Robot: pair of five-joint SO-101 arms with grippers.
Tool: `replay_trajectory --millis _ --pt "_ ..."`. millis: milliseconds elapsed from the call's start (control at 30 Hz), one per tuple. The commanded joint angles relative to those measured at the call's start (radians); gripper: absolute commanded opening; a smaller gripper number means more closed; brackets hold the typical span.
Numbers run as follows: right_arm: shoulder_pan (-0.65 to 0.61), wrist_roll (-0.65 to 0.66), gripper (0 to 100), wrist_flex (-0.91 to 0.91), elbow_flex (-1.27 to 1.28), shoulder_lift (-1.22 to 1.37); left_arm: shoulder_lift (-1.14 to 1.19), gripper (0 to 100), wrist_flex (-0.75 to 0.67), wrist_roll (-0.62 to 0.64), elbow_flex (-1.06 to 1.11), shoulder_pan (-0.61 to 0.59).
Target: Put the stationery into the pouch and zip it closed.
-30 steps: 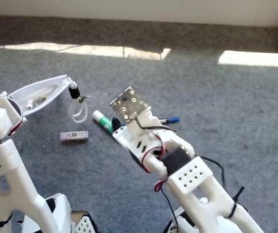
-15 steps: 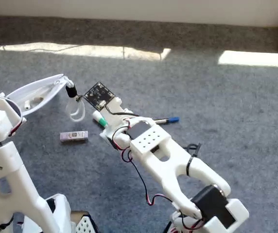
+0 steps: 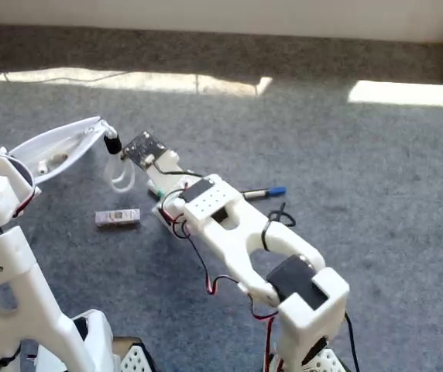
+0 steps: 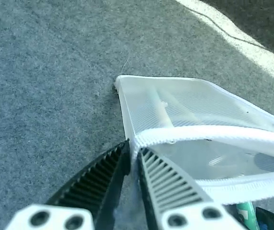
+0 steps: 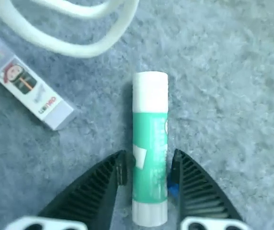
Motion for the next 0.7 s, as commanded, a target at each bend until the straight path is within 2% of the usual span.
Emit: replay_trajectory --millis 0,167,333,667 --pt "-0.015 0.023 15.0 0.004 -0.097 0.03 0.005 1 -0.021 0.011 -0.004 -0.008" --pt "-0.016 0.213 13.2 0.004 -0.104 0.061 0.005 1 -0.018 0.011 -0.004 -0.008" --pt "-0.01 0.229 0.5 0.113 -0.108 0.061 0.005 1 -0.018 0.009 -0.004 -0.008" --pt "0.021 0.226 0.6 0.364 -0.173 -0.067 0.005 1 -0.018 0.009 -0.004 -0.01"
